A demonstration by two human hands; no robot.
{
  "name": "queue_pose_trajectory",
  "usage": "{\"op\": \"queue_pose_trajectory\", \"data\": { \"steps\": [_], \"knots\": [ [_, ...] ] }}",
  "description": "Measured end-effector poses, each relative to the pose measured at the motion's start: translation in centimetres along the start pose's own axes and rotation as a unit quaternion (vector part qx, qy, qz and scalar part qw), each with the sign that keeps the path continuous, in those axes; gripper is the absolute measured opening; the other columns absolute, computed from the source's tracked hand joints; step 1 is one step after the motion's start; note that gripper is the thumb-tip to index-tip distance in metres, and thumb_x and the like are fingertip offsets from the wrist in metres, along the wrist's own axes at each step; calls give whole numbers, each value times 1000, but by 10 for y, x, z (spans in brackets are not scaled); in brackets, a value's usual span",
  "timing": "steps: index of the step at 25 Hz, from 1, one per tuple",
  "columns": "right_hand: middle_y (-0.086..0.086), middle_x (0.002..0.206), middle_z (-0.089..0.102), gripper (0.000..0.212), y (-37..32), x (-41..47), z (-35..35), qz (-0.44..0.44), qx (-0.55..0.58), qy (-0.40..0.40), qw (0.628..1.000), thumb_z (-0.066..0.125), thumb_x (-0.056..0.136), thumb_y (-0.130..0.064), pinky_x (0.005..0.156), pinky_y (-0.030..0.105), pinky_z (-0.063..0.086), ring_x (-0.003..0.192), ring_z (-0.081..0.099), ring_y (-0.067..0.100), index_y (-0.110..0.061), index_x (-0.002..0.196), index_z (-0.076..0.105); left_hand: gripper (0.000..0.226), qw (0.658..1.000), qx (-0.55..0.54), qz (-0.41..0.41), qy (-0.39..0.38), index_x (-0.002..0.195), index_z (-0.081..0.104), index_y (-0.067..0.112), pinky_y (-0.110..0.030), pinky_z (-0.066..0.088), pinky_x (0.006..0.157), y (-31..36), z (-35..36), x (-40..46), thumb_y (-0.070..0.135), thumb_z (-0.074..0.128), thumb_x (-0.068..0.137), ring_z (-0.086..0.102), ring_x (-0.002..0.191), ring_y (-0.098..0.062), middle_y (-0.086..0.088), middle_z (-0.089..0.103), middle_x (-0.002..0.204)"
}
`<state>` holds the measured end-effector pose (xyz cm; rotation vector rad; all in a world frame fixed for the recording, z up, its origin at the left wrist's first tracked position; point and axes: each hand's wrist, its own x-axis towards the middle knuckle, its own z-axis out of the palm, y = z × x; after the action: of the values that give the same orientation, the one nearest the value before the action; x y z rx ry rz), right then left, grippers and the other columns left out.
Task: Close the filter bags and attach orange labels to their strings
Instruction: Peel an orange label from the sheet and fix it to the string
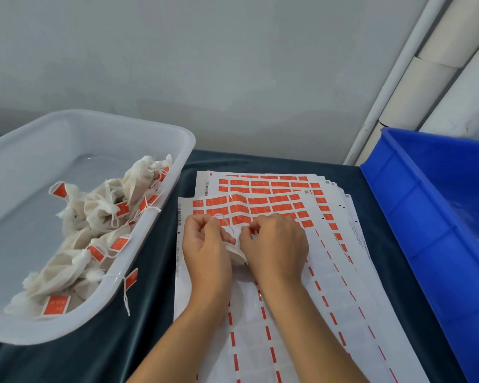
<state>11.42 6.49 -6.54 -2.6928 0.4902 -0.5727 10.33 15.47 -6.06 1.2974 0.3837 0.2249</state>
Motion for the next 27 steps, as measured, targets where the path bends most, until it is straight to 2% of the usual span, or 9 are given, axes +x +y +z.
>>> {"op": "queue_pose_trajectory", "data": {
  "steps": [5, 11, 16, 20, 22, 25, 27],
  "knots": [
    [-8, 90, 74, 30, 1, 4, 1, -4, -4, 4, 1000, 66, 92, -54, 91, 32, 56, 78, 57, 10, -28, 96, 80, 18, 1000, -4, -5, 1, 95, 60, 21, -31, 62, 74, 0, 0, 1, 23, 49, 109, 66, 70, -14, -4, 70, 81],
    [-7, 83, 74, 27, 4, 4, 3, -13, 3, 15, 1000, 72, 88, -53, 90, 32, 53, 72, 52, 9, -27, 86, 80, 18, 1000, 3, -11, 10, 95, 61, 23, -25, 60, 70, 0, 0, 2, 24, 50, 109, 67, 69, -14, -5, 71, 82],
    [-8, 84, 74, 26, 7, 5, 2, -22, 7, 9, 1000, 69, 91, -51, 98, 37, 53, 72, 52, 9, -28, 84, 80, 18, 1000, 14, -8, 12, 94, 60, 23, -32, 63, 76, 0, 0, 2, 24, 50, 109, 67, 70, -15, -4, 70, 81],
    [-10, 87, 74, 24, 15, 8, 0, -40, 33, -1, 999, 68, 93, -49, 88, 28, 55, 73, 55, 8, -29, 88, 80, 18, 1000, 12, -7, 11, 94, 60, 23, -30, 62, 73, -1, -2, 3, 25, 50, 109, 68, 70, -14, -1, 71, 79],
    [-12, 97, 75, 21, 26, 10, 0, -44, 67, -13, 997, 67, 94, -47, 82, 22, 53, 80, 59, 7, -30, 96, 80, 17, 1000, 10, -14, 12, 96, 61, 23, -22, 59, 66, -1, -2, 3, 26, 50, 109, 70, 69, -12, 1, 73, 81],
    [-15, 126, 66, 30, 41, 6, 0, -67, 73, -29, 995, 65, 94, -52, 97, 23, 44, 111, 57, 7, -34, 117, 72, 17, 999, 45, 3, 5, 98, 61, 23, -12, 54, 57, 1, -3, 5, 25, 48, 109, 72, 77, 1, 16, 73, 86],
    [-14, 140, 57, 43, 45, 1, 1, -64, 46, -37, 996, 58, 93, -61, 106, 30, 42, 127, 52, 11, -37, 129, 64, 14, 987, 141, 56, -45, 98, 58, 31, -6, 50, 54, 1, -6, 8, 28, 49, 109, 65, 89, 16, 23, 71, 90]
  ]
}}
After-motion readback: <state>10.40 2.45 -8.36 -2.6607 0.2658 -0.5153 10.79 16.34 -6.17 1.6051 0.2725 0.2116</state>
